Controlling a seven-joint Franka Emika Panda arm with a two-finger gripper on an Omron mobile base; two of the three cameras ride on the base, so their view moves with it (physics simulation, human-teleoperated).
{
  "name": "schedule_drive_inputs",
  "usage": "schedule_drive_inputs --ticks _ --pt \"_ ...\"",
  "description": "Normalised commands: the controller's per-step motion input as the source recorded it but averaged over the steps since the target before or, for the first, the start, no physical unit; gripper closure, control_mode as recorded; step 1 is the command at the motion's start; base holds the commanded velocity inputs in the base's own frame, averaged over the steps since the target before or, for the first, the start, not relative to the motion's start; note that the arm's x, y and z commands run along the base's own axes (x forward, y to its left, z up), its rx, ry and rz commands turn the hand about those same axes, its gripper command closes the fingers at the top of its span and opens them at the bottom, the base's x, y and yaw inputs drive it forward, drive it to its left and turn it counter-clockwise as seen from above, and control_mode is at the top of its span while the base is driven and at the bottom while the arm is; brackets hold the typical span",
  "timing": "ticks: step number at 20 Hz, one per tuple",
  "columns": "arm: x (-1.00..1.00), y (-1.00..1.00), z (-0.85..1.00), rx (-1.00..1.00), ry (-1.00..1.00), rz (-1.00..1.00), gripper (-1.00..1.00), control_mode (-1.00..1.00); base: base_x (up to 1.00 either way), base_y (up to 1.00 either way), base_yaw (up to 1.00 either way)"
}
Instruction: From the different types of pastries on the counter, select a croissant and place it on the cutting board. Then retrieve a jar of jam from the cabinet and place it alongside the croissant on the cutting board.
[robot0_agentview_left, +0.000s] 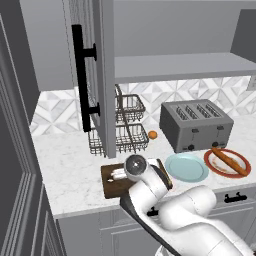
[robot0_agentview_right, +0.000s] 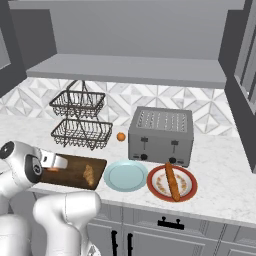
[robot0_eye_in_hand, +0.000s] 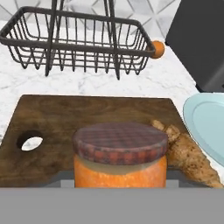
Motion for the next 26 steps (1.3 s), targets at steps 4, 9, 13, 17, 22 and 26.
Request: schedule_drive_inputs --ticks 4,9,13,17,22,26 --pt "0.42 -0.21 -0.72 0.01 -0.06 0.0 1.0 -1.0 0.0 0.0 0.0" --pt "0.43 -0.43 -0.94 0.0 -0.18 0.0 1.0 -1.0 0.0 0.0 0.0" --pt "0.13 -0.88 -0.4 0.01 -0.24 0.01 1.0 -1.0 0.0 0.0 0.0" --pt "0.02 -0.96 -0.4 0.05 -0.11 0.01 1.0 -1.0 0.0 0.0 0.0" --pt "-0.19 -0.98 -0.81 0.01 -0.18 0.1 1.0 -1.0 0.0 0.0 0.0" --pt "-0.33 -0.83 -1.0 0.0 -0.21 0.19 1.0 -1.0 0.0 0.0 0.0"
